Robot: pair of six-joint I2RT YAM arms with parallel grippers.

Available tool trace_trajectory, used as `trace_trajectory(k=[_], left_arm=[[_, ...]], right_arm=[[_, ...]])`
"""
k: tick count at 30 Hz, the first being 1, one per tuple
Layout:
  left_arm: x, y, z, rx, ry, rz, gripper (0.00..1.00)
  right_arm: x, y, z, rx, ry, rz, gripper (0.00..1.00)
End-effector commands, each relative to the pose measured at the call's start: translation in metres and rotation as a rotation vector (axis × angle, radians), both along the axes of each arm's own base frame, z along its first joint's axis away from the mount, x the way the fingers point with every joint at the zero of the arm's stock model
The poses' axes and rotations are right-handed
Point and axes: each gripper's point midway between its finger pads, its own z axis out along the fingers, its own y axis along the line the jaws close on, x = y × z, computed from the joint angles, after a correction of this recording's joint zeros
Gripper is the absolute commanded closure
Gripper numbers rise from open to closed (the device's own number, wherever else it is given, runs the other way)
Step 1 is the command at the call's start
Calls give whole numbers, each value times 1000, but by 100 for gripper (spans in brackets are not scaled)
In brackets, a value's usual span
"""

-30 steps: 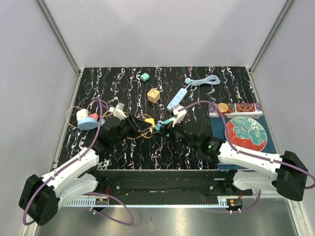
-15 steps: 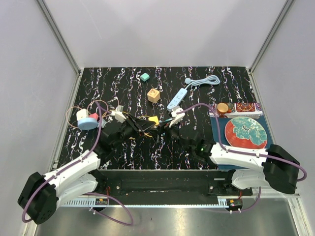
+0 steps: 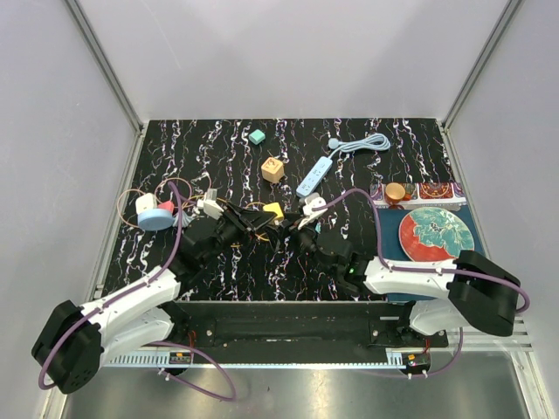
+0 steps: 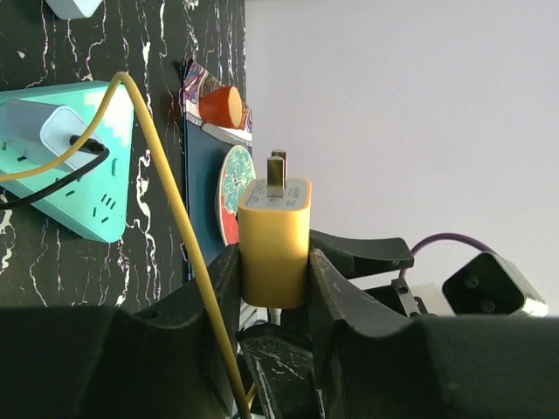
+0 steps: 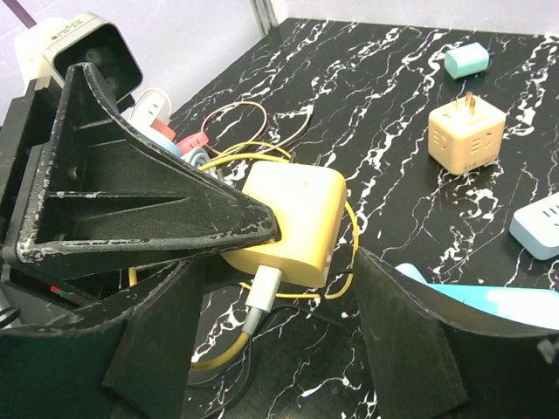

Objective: Insert the plug
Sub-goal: Pick up the plug from the center of the board.

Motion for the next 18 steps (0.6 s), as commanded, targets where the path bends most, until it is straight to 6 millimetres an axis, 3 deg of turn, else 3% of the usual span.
trace_trajectory(k=[1, 8, 14, 18], left_arm=[[-13, -12, 26, -88, -65, -59, 90], [-17, -13, 22, -95, -53, -67, 90], [-20, -13, 21, -88, -51, -78, 90], [-21, -12, 23, -78, -63, -79, 85]], right_arm=[[19, -12, 18, 37, -98, -128, 29], [28, -15, 24, -7, -182, -174, 35], [32, -17, 23, -16, -196, -196, 55], [31, -20, 26, -43, -215, -197, 81]])
